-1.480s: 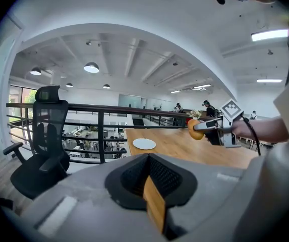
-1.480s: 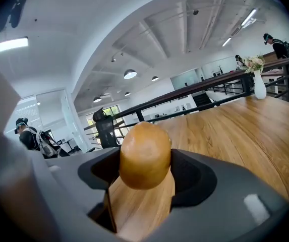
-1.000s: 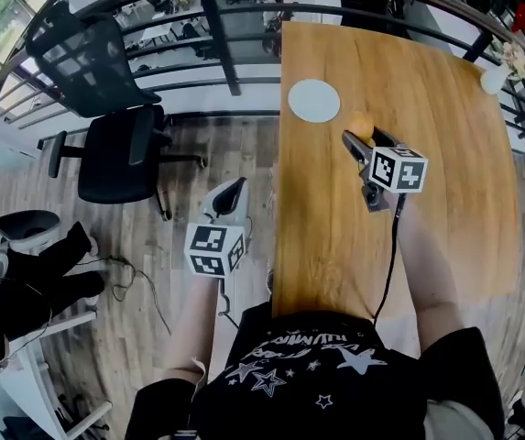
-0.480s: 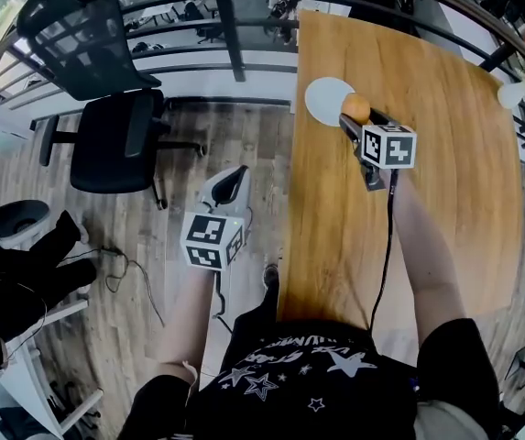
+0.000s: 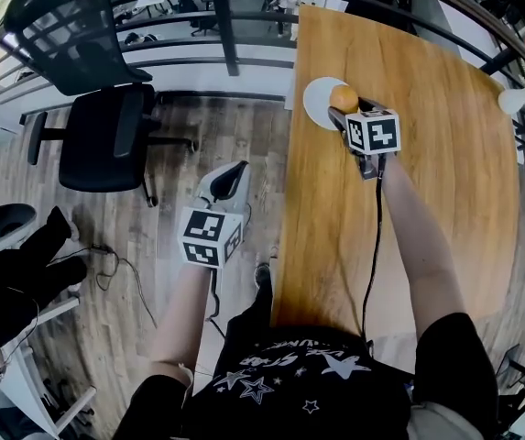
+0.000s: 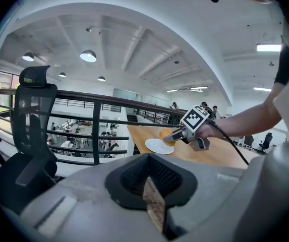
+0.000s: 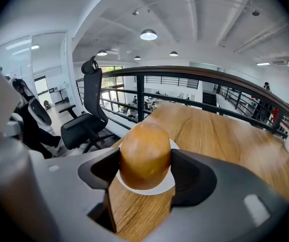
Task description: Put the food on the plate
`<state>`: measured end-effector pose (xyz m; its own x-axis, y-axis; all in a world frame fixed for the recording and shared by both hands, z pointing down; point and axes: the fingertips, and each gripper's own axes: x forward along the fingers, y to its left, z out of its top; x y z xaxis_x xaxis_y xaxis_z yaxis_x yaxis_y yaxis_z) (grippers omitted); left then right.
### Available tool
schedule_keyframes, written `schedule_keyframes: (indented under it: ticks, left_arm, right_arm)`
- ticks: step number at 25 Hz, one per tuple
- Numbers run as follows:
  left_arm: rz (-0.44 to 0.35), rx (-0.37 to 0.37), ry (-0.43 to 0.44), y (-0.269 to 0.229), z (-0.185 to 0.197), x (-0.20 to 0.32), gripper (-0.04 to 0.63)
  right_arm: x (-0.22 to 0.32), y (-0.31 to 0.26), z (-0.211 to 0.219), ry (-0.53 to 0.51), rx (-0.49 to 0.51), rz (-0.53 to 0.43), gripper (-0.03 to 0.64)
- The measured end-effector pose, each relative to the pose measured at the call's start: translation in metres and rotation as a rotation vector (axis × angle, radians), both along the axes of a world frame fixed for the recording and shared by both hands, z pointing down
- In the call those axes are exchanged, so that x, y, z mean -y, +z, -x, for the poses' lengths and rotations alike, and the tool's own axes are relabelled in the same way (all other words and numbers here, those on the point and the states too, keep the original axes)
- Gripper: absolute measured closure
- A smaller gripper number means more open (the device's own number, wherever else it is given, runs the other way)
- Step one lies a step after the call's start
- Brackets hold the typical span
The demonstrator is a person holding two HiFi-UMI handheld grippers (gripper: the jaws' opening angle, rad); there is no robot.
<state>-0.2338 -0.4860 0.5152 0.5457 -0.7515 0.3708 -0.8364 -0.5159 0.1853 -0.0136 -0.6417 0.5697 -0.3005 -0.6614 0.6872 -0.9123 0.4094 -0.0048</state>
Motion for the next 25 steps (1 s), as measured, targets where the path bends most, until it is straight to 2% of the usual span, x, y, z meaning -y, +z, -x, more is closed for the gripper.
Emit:
schedule_keyframes:
  ticks: [10, 23, 25]
  left_arm:
    - [0.025, -0.014, -0.016, 0.009, -0.004, 0.008, 0.594]
    - [0.052, -0.031, -0.023, 0.023, -0.003, 0.004, 0.594]
    - [0.056, -0.031, -0.024, 0.023, -0.003, 0.002, 0.594]
  right_arm:
    - [0.009, 0.03, 0.006, -0.077, -0.167, 0.076, 0.293]
    - [0.015, 0.032, 0.017, -0.06, -0.23, 0.05, 0.29]
    - [0.014, 0.031, 0.016, -0.053, -0.233, 0.048, 0.265]
